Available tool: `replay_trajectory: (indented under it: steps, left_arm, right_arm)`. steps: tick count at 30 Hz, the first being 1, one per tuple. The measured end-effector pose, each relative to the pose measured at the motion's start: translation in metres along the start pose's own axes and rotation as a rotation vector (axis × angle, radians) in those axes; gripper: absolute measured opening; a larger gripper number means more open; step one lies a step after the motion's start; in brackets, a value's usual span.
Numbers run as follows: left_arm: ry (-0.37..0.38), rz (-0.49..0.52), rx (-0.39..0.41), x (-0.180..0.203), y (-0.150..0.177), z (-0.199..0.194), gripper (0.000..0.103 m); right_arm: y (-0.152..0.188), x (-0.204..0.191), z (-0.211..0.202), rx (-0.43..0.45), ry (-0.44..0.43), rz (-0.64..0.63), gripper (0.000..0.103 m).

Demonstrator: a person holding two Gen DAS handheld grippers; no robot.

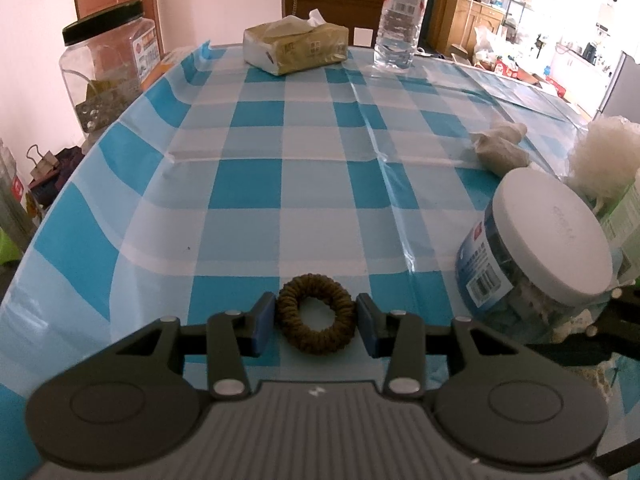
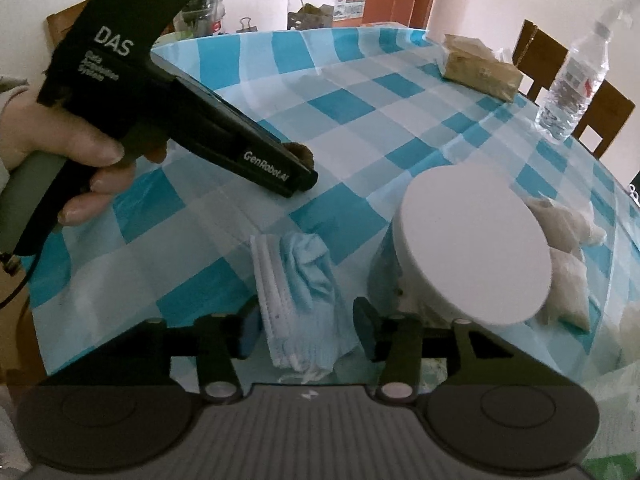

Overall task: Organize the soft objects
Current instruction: 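Grasp the blue face mask with the right tool while the left holds the hair tie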

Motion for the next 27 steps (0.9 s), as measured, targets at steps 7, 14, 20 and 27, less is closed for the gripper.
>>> replay_trajectory:
  steps: [7,14,20,27]
  left_arm:
    - [0.004,-0.008,0.004,-0.001,0.001,0.001,0.044]
    - [0.015,-0.015,0.003,-0.003,0.002,-0.001,0.037]
    - [0.011,-0.005,-0.007,-0.003,0.002,-0.007,0.033]
    - [0.031,0.03,-0.013,0.006,0.004,-0.034,0.032]
  right_arm:
    - [-0.001,-0.004,0.011,-0.012,-0.016,0.0,0.054]
    - [-0.001,-0.006,0.009,-0.019,-0.012,0.004,0.036]
    - [0.002,-0.007,-0.001,-0.023,-0.014,0.016,0.026]
    - [0.01,0.004,-0.032,-0.002,-0.024,0.096,0.026]
Point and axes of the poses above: each gripper's, at about its wrist camera, not at the fingertips, and z roughly the way its jaws point, x to its right, y to its underside, the point moved 6 cm from there along z, roughly the way its jaws point, and after that the axes turned 1 degree about -z, right-handed, at the moved point
